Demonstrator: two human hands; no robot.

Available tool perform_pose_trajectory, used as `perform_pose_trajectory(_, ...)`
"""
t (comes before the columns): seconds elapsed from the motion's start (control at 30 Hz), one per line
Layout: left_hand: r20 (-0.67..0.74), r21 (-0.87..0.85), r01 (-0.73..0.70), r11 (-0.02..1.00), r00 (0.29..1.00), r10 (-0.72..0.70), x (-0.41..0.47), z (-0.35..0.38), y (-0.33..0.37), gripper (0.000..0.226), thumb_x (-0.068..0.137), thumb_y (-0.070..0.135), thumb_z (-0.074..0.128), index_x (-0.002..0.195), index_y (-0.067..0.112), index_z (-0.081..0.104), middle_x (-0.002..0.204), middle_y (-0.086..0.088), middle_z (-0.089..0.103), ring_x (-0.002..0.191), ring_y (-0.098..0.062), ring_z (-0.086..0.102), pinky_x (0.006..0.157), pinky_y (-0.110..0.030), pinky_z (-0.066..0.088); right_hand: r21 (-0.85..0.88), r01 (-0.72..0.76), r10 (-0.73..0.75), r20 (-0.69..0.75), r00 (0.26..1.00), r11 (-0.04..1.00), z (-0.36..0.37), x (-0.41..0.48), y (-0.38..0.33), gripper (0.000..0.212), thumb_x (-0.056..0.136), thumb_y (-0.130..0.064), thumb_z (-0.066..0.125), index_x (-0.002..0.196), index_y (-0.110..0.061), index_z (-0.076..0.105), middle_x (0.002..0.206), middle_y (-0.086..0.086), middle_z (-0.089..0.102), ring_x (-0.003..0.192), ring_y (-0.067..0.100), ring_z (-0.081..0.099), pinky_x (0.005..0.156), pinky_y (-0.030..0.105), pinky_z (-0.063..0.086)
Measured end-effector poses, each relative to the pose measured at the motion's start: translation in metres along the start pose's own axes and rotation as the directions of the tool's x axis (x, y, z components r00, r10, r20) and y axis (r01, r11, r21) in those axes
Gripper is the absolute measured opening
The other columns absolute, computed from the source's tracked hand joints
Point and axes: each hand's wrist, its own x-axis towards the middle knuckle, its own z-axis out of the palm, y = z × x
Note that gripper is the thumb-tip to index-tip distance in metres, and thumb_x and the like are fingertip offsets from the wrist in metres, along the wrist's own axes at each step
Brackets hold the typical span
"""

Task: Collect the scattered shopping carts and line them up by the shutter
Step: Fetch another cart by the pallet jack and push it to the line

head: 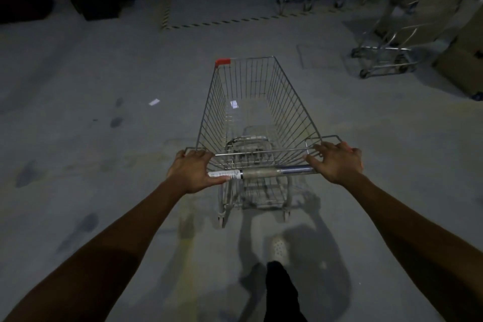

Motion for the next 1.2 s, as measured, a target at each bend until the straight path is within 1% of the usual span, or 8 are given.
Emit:
perform_pose_trajectory(0.13,-0.018,-0.021,0.027,0.999,0.999,-0.028,0.117,-0.027,-0.012,0.115,0.060,0.104,0.015,0.142,0.031,0.045,0.149,0.001,0.049,0.136,-0.026,0.043,0.112,-0.047,0.028,0.011,0.010,-0.010,0.016,1.000,1.000,-0.027,0.126,0.017,0.091,0.079,-0.086,0.007,0.148,-0.038,0.043,0.155,-0.007,0.044,0.137,0.030,0.041,0.104,0.051,0.032)
perform_pose_trajectory(0.3,0.017,-0.011,0.040,0.999,0.999,-0.040,0.248,-0.055,-0.037,0.115,0.060,0.105,0.013,0.146,0.033,0.040,0.153,0.003,0.045,0.139,-0.024,0.040,0.113,-0.047,0.028,0.025,0.002,-0.003,0.025,1.000,1.000,-0.061,0.254,0.022,0.101,0.072,-0.086,-0.001,0.148,-0.036,0.042,0.153,-0.004,0.045,0.136,0.032,0.042,0.103,0.051,0.033)
perform_pose_trajectory(0.43,0.037,-0.004,0.039,0.999,0.999,-0.039,0.348,-0.070,-0.064,0.114,0.060,0.105,0.015,0.145,0.033,0.041,0.151,0.003,0.047,0.137,-0.023,0.041,0.111,-0.047,0.029,0.018,0.004,-0.005,0.037,0.999,1.000,-0.080,0.350,0.023,0.096,0.076,-0.086,0.003,0.148,-0.035,0.042,0.154,-0.003,0.045,0.135,0.033,0.043,0.103,0.051,0.034)
perform_pose_trajectory(0.57,0.022,-0.008,0.025,1.000,0.999,-0.025,0.452,-0.083,-0.093,0.116,0.058,0.106,0.014,0.144,0.033,0.042,0.151,0.003,0.047,0.137,-0.024,0.041,0.110,-0.048,0.031,0.014,-0.012,0.011,0.033,0.999,1.000,-0.094,0.449,0.023,0.083,0.084,-0.080,0.017,0.148,-0.034,0.042,0.154,-0.001,0.045,0.136,0.033,0.042,0.104,0.050,0.033)
perform_pose_trajectory(0.67,0.003,-0.014,0.001,1.000,1.000,-0.001,0.530,-0.094,-0.118,0.117,0.057,0.107,0.013,0.142,0.033,0.044,0.150,0.003,0.048,0.138,-0.023,0.041,0.110,-0.048,0.031,0.016,-0.030,0.030,0.014,0.999,0.999,-0.102,0.529,0.023,0.077,0.086,-0.077,0.021,0.148,-0.035,0.042,0.153,-0.003,0.046,0.137,0.031,0.042,0.104,0.051,0.033)
perform_pose_trajectory(0.93,0.026,-0.028,-0.037,0.999,0.999,0.038,0.726,-0.134,-0.184,0.116,0.058,0.106,0.018,0.143,0.031,0.043,0.150,0.000,0.047,0.136,-0.024,0.042,0.110,-0.048,0.029,0.055,-0.078,0.079,-0.016,0.997,0.995,-0.134,0.720,0.009,0.091,0.074,-0.079,0.009,0.146,-0.037,0.046,0.151,-0.004,0.048,0.136,0.030,0.042,0.104,0.049,0.033)
perform_pose_trajectory(1.03,0.051,-0.032,-0.041,0.999,0.998,0.042,0.788,-0.148,-0.204,0.122,0.054,0.107,0.014,0.144,0.030,0.042,0.151,0.000,0.046,0.138,-0.024,0.040,0.112,-0.049,0.028,0.058,-0.062,0.062,0.007,0.998,0.996,-0.147,0.782,0.006,0.096,0.074,-0.083,0.006,0.147,-0.034,0.044,0.153,-0.002,0.046,0.136,0.030,0.041,0.104,0.050,0.033)
perform_pose_trajectory(1.2,0.059,-0.006,-0.038,0.999,0.998,0.039,0.891,-0.162,-0.233,0.118,0.056,0.107,0.014,0.144,0.033,0.041,0.151,0.001,0.046,0.138,-0.025,0.040,0.111,-0.050,0.029,0.059,-0.042,0.043,-0.004,0.999,0.997,-0.162,0.888,0.009,0.101,0.075,-0.091,0.000,0.147,-0.035,0.044,0.155,-0.004,0.044,0.137,0.028,0.040,0.104,0.051,0.033)
